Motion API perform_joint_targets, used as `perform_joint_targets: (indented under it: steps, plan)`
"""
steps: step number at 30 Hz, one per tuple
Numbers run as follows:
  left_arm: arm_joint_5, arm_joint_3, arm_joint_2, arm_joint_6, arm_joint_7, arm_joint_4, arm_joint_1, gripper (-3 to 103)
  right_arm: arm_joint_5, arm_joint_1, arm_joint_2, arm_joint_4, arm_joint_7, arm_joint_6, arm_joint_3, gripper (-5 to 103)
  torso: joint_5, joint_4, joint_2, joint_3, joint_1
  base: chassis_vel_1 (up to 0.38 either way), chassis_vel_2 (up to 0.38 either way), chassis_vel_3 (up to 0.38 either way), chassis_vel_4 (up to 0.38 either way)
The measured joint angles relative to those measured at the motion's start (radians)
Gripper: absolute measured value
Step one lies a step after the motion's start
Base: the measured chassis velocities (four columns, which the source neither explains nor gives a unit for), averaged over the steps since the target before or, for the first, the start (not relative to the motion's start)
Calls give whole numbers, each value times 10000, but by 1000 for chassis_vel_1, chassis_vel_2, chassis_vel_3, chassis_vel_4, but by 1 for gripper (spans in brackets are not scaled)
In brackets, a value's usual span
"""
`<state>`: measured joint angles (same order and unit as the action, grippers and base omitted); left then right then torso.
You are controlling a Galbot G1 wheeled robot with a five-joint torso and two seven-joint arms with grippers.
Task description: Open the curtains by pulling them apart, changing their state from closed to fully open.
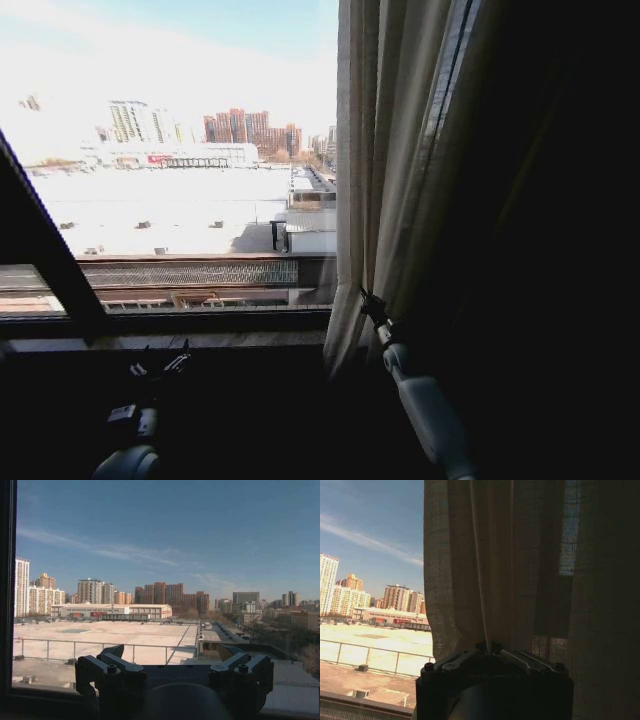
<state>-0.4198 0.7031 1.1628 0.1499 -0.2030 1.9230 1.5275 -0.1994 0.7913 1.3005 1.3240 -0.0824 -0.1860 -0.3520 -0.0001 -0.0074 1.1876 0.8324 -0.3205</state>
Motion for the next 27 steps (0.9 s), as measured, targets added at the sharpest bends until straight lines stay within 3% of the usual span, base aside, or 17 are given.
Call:
perform_joint_targets:
  steps: [9,12,14,17,27]
  plan:
    - [0,-2,1,-1,11,3,0,100,615,-10,5,-28,51,-195,50,0,8,-6,0,0,0,-164,-191,175,167]
    - [0,-2,0,0,12,3,0,100,883,-148,28,-213,344,-173,46,0,1,-2,0,1,0,0,0,0,0]
    - [0,2,-2,-1,8,2,0,100,1184,-374,73,-529,758,-48,-33,0,-11,13,0,0,0,48,69,-41,-32]
    - [0,7,-3,-1,1,1,0,100,1391,-544,66,-825,1068,102,-179,0,0,13,0,0,0,67,89,-35,-31]
    - [0,3,0,0,5,2,0,100,1264,-1364,-522,-2305,2395,404,-948,0,4,-6,0,0,0,0,10,-3,-2]
